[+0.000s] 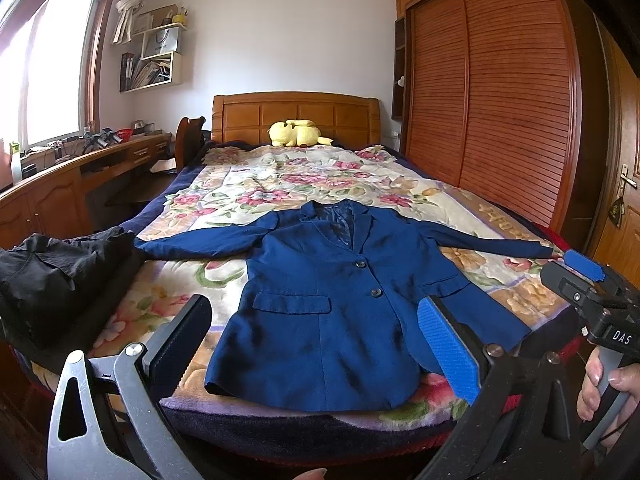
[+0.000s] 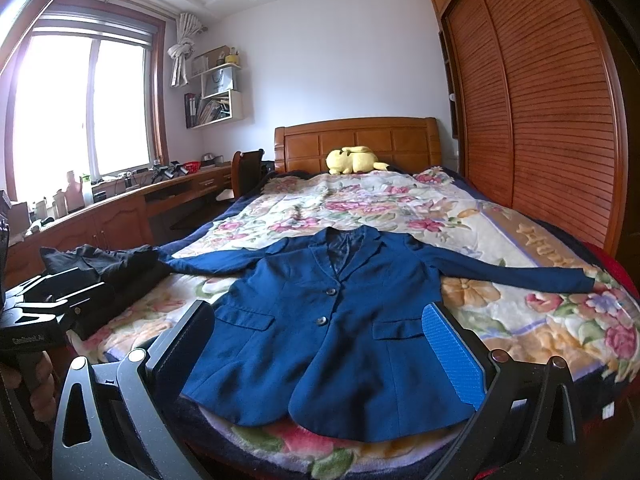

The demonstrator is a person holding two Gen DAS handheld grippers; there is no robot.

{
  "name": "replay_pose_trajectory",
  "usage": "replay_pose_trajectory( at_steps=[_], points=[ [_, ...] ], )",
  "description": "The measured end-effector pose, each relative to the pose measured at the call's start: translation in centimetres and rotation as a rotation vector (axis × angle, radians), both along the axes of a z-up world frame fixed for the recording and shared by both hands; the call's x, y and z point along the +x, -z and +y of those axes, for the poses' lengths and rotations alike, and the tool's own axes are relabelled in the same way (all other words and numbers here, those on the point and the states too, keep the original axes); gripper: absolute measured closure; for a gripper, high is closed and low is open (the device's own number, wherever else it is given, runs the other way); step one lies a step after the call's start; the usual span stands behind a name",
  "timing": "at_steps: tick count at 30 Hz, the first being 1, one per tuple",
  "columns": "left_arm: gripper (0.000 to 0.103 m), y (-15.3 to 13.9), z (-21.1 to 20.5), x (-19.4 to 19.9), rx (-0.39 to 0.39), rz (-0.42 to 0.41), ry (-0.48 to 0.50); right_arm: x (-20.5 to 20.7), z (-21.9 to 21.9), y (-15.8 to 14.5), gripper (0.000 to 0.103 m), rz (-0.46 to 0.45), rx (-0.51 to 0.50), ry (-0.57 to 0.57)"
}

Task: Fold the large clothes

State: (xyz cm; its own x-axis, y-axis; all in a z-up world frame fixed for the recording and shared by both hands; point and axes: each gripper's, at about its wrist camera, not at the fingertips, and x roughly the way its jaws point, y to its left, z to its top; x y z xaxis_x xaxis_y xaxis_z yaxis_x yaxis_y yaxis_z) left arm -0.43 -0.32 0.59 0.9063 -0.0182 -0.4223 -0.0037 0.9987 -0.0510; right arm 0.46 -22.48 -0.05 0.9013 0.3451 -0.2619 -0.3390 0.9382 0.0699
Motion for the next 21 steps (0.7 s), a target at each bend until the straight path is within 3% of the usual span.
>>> replay_pose_trajectory(
  at_steps=[21],
  points=[
    [0.000,-0.03,-0.08,-0.06,0.000,0.000,0.001,-0.02,0.10,0.06,0.000,-0.004,0.003,0.000]
  ],
)
